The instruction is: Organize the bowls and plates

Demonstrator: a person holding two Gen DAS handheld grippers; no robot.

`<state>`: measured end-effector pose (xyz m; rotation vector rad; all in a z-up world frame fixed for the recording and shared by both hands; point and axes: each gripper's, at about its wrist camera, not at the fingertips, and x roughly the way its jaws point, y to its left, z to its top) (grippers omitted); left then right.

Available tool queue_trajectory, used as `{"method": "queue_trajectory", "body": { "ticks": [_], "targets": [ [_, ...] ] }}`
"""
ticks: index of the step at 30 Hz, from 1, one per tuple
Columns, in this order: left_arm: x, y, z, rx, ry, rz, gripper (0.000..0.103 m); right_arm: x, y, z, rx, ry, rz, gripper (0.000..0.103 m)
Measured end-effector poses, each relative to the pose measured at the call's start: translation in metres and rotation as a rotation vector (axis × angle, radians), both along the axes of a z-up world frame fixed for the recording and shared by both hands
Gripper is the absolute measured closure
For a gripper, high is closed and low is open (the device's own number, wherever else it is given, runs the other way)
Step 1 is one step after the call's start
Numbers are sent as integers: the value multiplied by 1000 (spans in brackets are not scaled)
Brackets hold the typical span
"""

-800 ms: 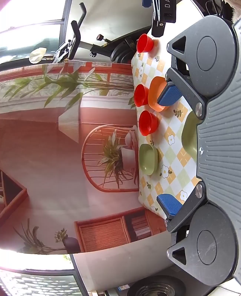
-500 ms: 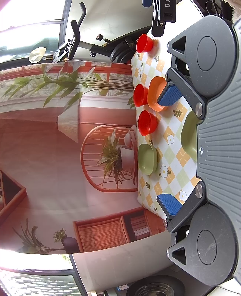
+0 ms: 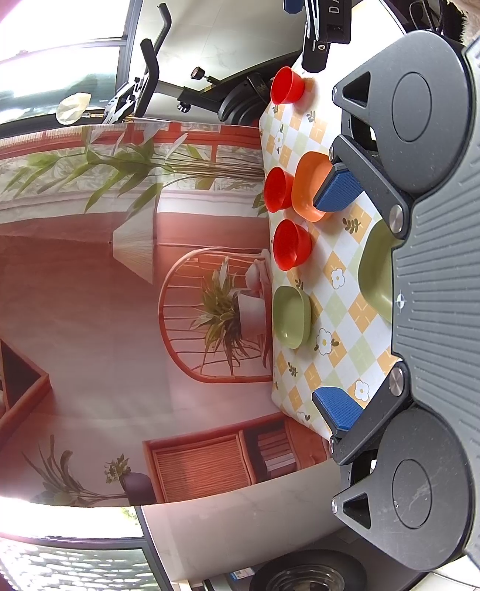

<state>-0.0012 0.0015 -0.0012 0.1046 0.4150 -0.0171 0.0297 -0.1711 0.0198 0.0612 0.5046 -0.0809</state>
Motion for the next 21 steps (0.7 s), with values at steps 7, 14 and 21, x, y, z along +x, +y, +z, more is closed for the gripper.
{"method": "queue_trajectory", "body": {
  "ticks": [7, 14, 21],
  "targets": [
    [1, -1, -1, -1, 7, 3, 1, 1, 0, 0, 1, 2, -1, 0],
    [2, 0, -1, -4, 14, 9, 1, 2, 1, -1, 0, 4, 1, 0],
    [2, -1, -1, -6, 17, 9, 1, 1, 1, -1, 0, 6, 1, 0]
  ]
}}
